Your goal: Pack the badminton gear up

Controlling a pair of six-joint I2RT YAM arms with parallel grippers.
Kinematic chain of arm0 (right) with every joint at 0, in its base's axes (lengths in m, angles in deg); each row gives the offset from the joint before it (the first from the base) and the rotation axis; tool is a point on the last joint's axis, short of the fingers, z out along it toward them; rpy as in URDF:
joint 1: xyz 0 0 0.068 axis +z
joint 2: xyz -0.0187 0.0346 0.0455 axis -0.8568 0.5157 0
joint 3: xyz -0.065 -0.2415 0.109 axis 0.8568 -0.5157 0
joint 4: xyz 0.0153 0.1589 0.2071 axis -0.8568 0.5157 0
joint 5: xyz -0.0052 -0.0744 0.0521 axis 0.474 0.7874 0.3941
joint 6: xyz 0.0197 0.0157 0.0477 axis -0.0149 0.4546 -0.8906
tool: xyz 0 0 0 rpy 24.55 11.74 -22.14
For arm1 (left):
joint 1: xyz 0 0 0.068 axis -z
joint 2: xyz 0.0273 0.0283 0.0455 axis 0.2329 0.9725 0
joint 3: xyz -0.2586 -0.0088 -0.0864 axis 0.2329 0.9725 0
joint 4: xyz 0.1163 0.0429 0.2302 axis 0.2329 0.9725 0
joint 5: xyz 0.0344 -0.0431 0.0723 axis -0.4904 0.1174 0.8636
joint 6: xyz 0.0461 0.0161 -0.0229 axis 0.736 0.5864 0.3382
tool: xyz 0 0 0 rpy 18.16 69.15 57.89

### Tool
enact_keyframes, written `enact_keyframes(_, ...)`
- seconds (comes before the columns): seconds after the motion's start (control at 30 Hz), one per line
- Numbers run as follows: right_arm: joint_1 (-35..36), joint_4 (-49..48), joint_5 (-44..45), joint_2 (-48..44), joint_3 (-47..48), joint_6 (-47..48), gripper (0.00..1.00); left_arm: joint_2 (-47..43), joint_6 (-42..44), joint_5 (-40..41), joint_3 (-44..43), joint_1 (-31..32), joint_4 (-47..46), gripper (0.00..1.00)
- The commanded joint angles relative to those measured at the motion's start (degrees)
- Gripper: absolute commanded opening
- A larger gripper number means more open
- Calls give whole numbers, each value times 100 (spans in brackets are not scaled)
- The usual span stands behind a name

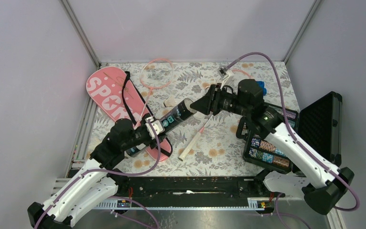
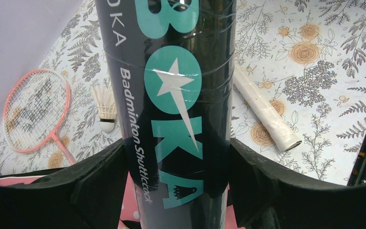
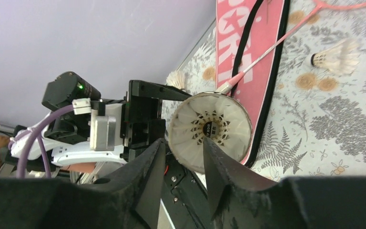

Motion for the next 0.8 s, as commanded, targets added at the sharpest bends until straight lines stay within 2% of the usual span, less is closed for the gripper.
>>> enact_keyframes(0.0, 14, 149, 754, -550, 255, 140, 45, -81, 35, 64, -169, -5, -578, 22)
enact_keyframes(0.17, 3, 99, 1864, -810, 40, 129, 49, -93, 30, 27, -179, -5, -568, 22)
enact_keyframes(0.27, -42, 136, 1915, -697, 48, 197, 61, -174, 47, -72, -150, -5, -571, 22)
enact_keyframes(0.4, -125, 324, 2029, -466, 138, 167, 71, -263, 43, -95, -91, -7, -618, 22)
enact_keyframes(0.53, -411, 277, 2780, -161, -51, -216, 70, -257, 52, -118, -116, -5, -621, 22)
enact_keyframes(0.63, -825, 64, 2930, 240, -327, -824, 67, -274, 61, -240, -99, -5, -620, 23)
enact_keyframes(0.77, -1340, -1060, 3014, 677, -1048, -1669, 66, -296, 54, -195, -82, -5, -615, 23)
